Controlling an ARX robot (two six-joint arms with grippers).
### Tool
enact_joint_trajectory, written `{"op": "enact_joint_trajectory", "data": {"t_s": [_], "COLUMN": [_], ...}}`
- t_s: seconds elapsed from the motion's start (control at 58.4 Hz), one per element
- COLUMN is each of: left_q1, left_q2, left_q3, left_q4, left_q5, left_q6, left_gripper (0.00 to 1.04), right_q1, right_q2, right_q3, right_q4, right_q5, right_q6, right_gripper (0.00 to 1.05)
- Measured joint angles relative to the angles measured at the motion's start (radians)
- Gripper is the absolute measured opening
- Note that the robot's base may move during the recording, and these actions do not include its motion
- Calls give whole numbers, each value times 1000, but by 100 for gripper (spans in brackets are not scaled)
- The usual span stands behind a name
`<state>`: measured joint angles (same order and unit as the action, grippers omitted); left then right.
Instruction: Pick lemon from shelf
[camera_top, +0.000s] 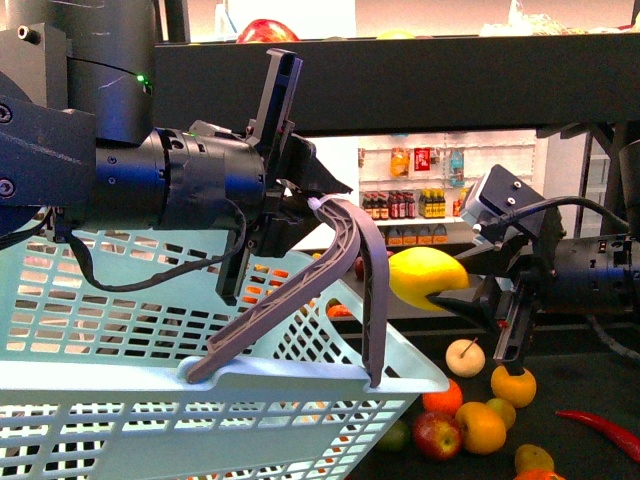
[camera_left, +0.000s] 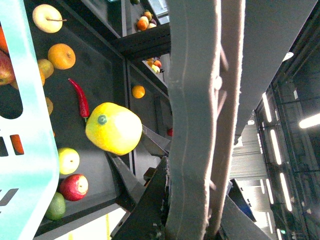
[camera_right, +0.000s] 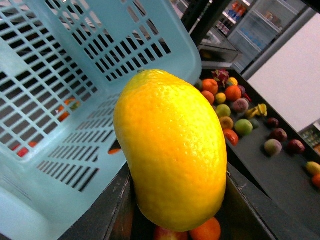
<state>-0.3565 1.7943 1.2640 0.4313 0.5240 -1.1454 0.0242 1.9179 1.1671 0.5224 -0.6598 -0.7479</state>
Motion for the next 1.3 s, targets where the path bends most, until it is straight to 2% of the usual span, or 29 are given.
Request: {"op": "enact_joint_trajectory", "data": {"t_s": [0.291,0.617,0.788,0.96,1.199,1.302], "left_q1": [-2,0,0,0,0,0], "left_q2": [1,1,1,2,3,3], "left_q3": [0,0,0,0,0,0], "left_q4": [0,0,0,0,0,0], "left_q5": [3,0,-1,0,-2,0], "left_q6": [2,3,3,2,2,2], "left_gripper": [10,10,10,10,10,10], "right_q1": [110,157,164,146,39,-25], "right_q2": [-11,-8,-3,-3,1,26], "right_q3": [-48,-48,-49,-27,76,130], "right_q4": [-14,-31,22,74,81,25], "right_q5": [9,40,64,88,133,182], "right_q6": [0,-1,18,104,252,290], "right_gripper": [42,42,70,98,97,97]}}
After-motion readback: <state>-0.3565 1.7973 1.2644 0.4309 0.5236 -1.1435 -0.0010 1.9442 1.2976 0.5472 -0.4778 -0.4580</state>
